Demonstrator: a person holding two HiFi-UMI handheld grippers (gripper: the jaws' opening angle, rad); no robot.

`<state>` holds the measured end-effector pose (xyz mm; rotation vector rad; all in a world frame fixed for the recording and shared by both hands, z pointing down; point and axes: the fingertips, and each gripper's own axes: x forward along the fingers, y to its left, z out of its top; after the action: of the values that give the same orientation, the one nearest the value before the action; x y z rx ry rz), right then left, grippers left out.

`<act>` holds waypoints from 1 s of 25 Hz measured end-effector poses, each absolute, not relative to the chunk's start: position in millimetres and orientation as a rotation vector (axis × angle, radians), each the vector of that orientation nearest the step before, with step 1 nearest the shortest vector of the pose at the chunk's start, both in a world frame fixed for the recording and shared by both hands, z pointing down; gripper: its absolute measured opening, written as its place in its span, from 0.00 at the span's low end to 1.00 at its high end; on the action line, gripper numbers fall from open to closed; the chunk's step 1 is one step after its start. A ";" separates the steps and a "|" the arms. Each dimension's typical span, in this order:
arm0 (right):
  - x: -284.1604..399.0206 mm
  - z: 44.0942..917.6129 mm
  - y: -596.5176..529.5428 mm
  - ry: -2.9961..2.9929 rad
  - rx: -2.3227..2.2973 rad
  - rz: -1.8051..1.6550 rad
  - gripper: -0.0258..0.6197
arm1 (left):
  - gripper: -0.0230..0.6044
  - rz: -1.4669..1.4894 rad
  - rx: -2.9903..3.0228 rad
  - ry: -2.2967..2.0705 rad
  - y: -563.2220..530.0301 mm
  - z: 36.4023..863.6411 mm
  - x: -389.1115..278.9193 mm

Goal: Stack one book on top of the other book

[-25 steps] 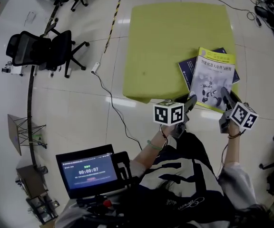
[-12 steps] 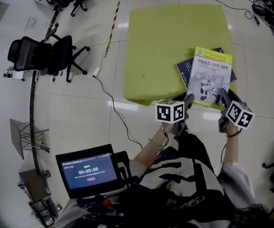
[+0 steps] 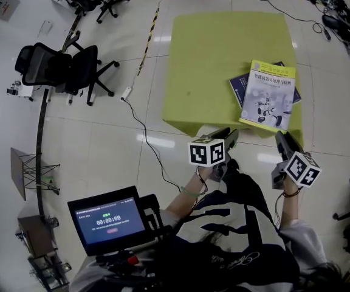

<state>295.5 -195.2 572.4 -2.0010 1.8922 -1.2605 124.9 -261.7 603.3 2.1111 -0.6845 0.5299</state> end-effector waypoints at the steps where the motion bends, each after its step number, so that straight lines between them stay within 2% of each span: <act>1: 285.2 567.3 -189.4 1.897 -1.967 -1.261 0.29 | 0.23 0.518 2.111 -0.689 -255.2 599.6 118.3; 10: 188.1 534.5 -136.7 2.038 -1.756 -1.245 0.26 | 0.23 0.389 2.177 -0.668 -175.6 550.6 73.8; 18: 109.8 517.7 -64.3 2.159 -1.688 -1.193 0.07 | 0.23 0.281 2.232 -0.680 -90.8 514.5 27.4; 22: 81.9 516.8 -15.2 2.176 -1.658 -1.204 0.04 | 0.18 0.257 2.223 -0.694 -44.2 515.1 3.7; 25: 69.8 518.0 13.2 2.187 -1.653 -1.227 0.04 | 0.17 0.253 2.205 -0.701 -21.6 518.9 -7.7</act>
<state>69.8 13.2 518.0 -1.6526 2.1871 -1.2275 -7.7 -21.6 518.9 2.2048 -0.7010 0.2532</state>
